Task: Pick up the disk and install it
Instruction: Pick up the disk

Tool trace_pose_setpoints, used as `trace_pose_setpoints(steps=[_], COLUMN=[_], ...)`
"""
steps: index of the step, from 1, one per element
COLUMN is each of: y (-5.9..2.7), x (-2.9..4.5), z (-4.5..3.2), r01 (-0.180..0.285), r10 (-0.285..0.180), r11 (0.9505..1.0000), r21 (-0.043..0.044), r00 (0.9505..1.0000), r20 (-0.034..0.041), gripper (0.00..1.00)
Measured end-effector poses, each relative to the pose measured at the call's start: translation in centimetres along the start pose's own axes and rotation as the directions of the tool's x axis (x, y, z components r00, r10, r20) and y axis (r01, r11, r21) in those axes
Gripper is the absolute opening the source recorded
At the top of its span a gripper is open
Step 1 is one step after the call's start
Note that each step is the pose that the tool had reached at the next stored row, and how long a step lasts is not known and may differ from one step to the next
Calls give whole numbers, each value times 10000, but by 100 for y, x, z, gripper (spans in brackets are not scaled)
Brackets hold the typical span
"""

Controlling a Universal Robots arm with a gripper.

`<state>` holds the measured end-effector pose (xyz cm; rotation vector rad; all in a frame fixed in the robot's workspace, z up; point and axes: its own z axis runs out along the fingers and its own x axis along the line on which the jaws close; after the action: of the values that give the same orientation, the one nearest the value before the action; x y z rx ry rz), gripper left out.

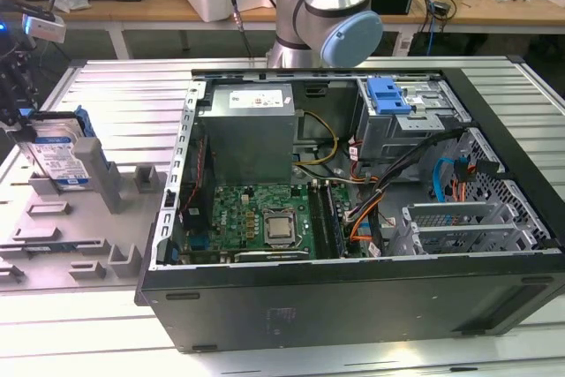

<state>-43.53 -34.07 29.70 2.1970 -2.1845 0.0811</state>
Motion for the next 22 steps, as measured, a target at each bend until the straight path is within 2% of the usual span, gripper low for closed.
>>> trace_pose_setpoints(steps=[12,13,14,22], y=[0,0,0,0], x=[0,0,0,0], z=[0,0,0,0], r01=[0,0,0,0], r10=[0,0,0,0], r11=[10000,10000,10000,10000], r21=[1,0,0,1], r00=[10000,10000,10000,10000], r20=[30,32,34,57], gripper=[37,38,45,45])
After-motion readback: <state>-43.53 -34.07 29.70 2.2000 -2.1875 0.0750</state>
